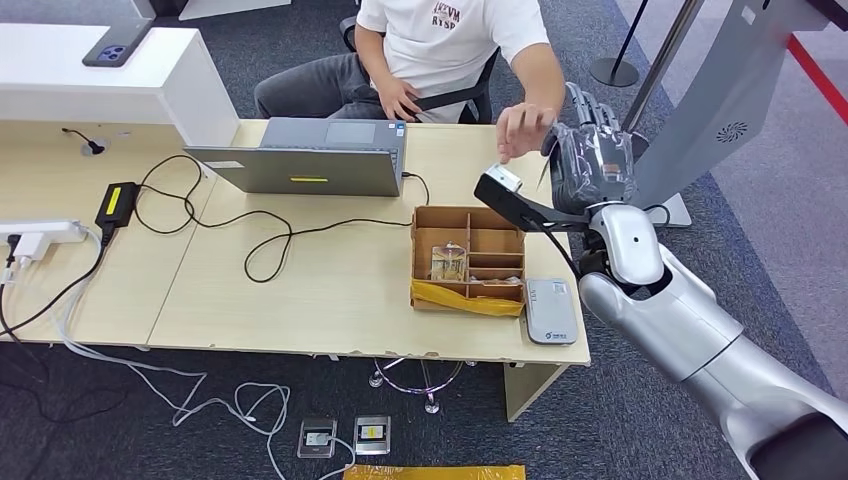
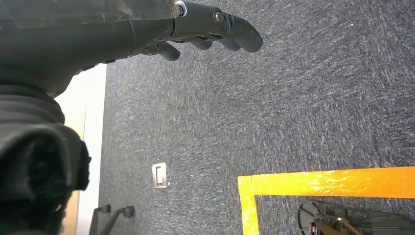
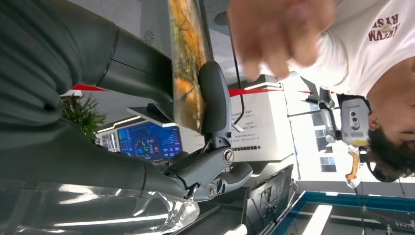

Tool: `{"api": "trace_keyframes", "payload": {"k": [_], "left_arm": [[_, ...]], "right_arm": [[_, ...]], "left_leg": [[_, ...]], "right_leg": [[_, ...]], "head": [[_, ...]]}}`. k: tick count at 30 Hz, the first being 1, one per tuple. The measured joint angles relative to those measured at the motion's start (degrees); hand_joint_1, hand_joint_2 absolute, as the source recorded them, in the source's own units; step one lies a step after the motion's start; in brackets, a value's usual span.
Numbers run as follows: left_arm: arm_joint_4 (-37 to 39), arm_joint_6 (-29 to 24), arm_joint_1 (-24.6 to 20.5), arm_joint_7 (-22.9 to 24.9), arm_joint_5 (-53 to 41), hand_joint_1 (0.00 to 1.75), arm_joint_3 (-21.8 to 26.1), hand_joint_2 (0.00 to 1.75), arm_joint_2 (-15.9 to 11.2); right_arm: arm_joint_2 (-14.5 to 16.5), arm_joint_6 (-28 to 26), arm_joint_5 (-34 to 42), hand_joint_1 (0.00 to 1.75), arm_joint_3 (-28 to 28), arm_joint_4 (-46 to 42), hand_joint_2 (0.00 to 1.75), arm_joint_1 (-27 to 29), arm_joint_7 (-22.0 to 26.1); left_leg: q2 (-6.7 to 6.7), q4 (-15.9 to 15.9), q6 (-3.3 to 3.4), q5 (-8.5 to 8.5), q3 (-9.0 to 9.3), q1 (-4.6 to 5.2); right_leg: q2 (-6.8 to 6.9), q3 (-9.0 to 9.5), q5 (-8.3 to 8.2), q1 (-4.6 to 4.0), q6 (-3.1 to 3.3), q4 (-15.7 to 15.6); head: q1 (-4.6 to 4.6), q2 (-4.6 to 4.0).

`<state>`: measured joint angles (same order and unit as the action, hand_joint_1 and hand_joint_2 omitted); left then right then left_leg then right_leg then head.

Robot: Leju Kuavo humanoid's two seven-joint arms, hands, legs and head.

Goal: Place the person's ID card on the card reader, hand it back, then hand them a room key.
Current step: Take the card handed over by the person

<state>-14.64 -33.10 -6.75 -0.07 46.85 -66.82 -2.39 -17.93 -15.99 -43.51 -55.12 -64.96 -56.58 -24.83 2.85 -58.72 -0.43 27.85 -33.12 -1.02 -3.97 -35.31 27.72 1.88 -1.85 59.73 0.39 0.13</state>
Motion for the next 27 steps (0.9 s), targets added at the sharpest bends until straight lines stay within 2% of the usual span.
{"api": "trace_keyframes", "payload": {"k": [12, 27], "left_arm": [[-0.02, -0.62, 0.03, -0.08, 0.77, 0.0, 0.0, 0.0, 0.05], [0.0, -0.84, 0.13, 0.67, 2.02, 0.0, 0.02, 0.0, 0.1]], "right_arm": [[-0.27, -1.12, 2.34, 1.75, 0.47, 0.79, 1.75, 1.47, 0.15], [-4.54, -2.92, 6.9, 1.75, 3.2, 1.03, 1.75, 7.42, -1.35]], "left_leg": [[-0.01, 0.0, 0.0, 0.0, 0.02, 0.0], [0.03, -0.01, 0.0, 0.0, 0.02, -0.01]], "right_leg": [[-0.01, -0.02, 0.0, 0.0, 0.0, -0.01], [0.01, 0.0, 0.01, -0.02, 0.01, -0.04]], "head": [[0.0, 0.0], [-0.01, 0.0]]}}
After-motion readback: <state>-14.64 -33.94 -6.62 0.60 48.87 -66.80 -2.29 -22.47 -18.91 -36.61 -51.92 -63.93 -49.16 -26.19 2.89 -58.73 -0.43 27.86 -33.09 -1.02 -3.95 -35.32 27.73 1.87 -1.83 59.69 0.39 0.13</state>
